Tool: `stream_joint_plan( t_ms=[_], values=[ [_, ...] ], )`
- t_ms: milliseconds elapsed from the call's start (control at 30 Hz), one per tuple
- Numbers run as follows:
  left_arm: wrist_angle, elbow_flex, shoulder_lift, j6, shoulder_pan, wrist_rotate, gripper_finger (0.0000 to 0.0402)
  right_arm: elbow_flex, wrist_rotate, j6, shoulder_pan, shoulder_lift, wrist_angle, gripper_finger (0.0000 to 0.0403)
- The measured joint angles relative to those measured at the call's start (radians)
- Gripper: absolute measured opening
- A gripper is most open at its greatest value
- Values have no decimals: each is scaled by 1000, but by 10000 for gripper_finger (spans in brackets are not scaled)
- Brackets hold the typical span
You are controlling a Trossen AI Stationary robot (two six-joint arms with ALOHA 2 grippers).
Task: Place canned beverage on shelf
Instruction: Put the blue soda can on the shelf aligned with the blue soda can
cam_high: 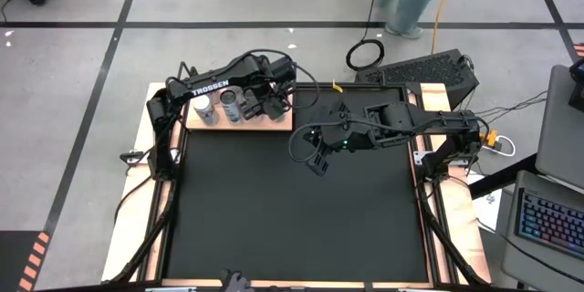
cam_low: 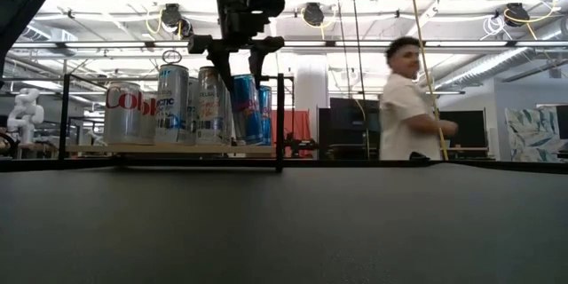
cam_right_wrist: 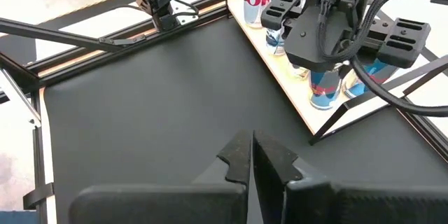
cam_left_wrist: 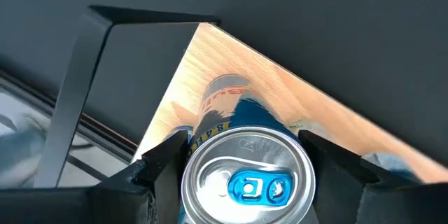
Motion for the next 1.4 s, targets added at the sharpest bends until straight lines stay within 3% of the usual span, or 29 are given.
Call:
stream_joint_plan(
  t_ms=[533,967,1400],
  values=[
    [85,0,0,-104,-8,48,232,0,0,0,0,0,0,0],
    [69,1,-1,-154,-8,-35,232,0,0,0,0,0,0,0],
    [45,1,-2,-157,-8,-6,232,0,0,0,0,0,0,0]
  ],
)
